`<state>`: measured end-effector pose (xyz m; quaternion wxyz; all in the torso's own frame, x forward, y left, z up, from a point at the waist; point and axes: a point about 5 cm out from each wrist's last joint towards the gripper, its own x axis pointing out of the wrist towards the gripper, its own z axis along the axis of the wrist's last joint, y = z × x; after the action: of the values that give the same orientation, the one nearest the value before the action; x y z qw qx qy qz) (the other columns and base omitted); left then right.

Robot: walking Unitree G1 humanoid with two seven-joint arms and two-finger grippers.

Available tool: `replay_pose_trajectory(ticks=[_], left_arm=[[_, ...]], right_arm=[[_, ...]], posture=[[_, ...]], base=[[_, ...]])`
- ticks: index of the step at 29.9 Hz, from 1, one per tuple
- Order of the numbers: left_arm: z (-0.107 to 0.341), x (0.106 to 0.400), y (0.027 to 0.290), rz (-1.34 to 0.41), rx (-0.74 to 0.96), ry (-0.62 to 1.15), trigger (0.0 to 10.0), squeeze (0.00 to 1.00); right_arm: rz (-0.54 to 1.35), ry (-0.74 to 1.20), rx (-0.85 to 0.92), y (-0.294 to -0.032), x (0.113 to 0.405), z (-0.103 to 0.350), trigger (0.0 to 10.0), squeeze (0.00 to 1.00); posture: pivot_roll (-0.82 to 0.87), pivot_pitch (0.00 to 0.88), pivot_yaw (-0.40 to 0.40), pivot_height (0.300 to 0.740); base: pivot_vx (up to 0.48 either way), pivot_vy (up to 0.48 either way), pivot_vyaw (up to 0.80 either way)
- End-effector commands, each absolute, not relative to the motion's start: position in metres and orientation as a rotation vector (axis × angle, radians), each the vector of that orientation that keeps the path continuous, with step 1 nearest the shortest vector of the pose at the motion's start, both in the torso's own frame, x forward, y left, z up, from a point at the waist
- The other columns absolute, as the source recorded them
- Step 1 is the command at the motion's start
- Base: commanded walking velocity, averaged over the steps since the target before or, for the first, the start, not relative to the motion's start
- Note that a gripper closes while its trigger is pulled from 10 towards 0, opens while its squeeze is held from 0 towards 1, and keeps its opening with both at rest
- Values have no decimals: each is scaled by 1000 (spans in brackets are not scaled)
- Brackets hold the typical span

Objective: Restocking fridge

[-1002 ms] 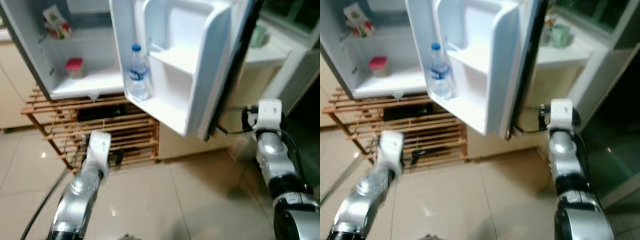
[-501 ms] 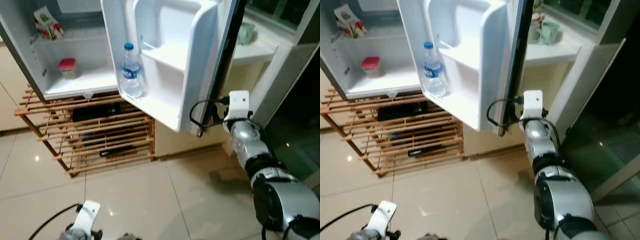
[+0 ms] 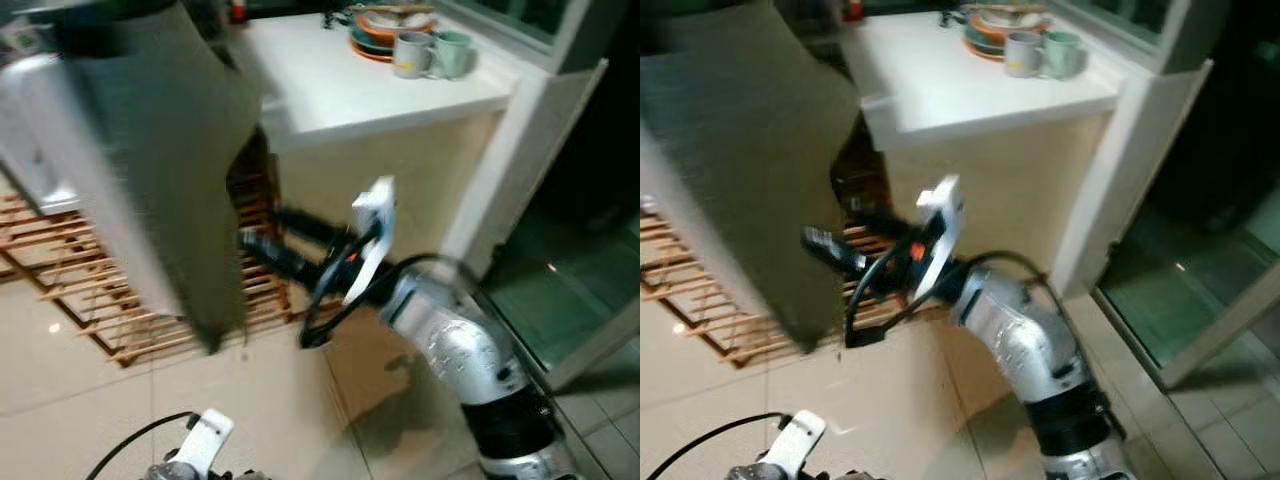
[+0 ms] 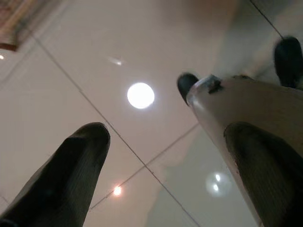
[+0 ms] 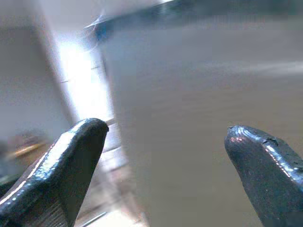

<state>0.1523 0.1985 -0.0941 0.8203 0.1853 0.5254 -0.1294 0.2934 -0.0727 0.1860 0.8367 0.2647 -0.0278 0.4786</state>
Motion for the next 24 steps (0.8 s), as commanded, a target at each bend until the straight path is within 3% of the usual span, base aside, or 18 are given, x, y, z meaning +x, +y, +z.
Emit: replay_pose_trajectory(ticks=[1, 5, 7, 8, 11, 17, 24], left_arm=[[-94, 153, 196, -278, 403, 1100, 10000, 0], [-73, 194, 177, -296, 349, 846, 10000, 0], [-40, 235, 157, -248, 299, 565, 10000, 0], [-11, 262, 166, -199, 247, 416, 10000, 0], [52, 298, 183, -120, 193, 156, 10000, 0], [128, 309, 185, 13, 122, -141, 10000, 0], [155, 313, 187, 65, 16, -188, 10000, 0]], right_arm=[[836, 55, 551, -100, 301, 152, 10000, 0], [474, 197, 211, -145, 309, 113, 10000, 0], [279, 220, 135, -167, 311, 102, 10000, 0], [219, 210, 106, -172, 312, 101, 10000, 0], [163, 175, 67, -173, 312, 100, 10000, 0], [110, 82, 48, -172, 311, 100, 10000, 0], [70, 51, 38, -173, 312, 100, 10000, 0]], posture=[[-88, 0, 36, 740], [-81, 0, 26, 740], [-71, 0, 17, 740], [-64, 0, 10, 740], [-56, 0, 6, 740], [-48, 0, -3, 740], [-67, 0, -1, 740]], base=[[0, 0, 0], [0, 0, 0], [0, 0, 0], [0, 0, 0], [0, 0, 0], [0, 0, 0], [169, 160, 0]])
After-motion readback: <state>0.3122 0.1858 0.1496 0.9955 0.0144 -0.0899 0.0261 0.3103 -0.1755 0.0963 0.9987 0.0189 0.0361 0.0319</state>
